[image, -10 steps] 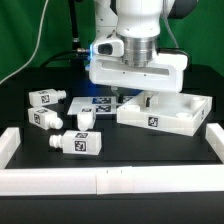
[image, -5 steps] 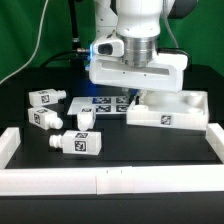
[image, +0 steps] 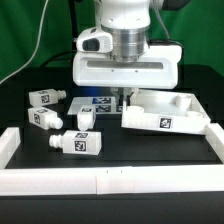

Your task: Assemble one leg

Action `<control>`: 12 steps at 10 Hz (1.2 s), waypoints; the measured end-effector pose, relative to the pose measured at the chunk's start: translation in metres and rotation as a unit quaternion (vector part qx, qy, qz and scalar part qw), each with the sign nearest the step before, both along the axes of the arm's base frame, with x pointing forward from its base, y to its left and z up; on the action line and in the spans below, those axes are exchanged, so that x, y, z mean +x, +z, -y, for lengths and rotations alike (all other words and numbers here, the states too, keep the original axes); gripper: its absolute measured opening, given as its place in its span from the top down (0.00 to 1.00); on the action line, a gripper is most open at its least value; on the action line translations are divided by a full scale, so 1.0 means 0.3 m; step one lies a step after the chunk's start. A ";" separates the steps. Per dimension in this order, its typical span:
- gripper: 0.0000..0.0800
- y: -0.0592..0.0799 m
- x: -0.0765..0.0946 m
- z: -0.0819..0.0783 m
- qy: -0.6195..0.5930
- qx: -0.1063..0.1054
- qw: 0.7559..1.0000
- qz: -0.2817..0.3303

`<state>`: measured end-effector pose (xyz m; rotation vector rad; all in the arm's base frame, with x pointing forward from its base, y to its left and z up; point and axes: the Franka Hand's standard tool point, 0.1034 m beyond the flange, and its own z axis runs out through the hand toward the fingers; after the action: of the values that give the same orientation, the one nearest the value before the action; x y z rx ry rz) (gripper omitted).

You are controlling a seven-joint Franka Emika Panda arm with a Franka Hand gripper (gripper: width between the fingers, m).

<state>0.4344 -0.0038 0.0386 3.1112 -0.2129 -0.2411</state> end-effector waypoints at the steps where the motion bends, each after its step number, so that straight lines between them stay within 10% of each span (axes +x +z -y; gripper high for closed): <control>1: 0.93 0.001 0.006 0.002 0.004 0.000 1.000 0.001; 8: 0.93 -0.007 0.010 0.083 0.012 0.004 1.000 -0.001; 12: 0.93 -0.016 0.192 0.084 0.020 0.001 1.000 0.002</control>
Offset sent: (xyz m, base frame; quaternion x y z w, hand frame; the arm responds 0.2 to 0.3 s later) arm 0.0000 0.0000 0.0000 0.0000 0.0000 0.0000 1.0000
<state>0.4921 -0.0290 0.0337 3.1138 -0.1491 -0.2330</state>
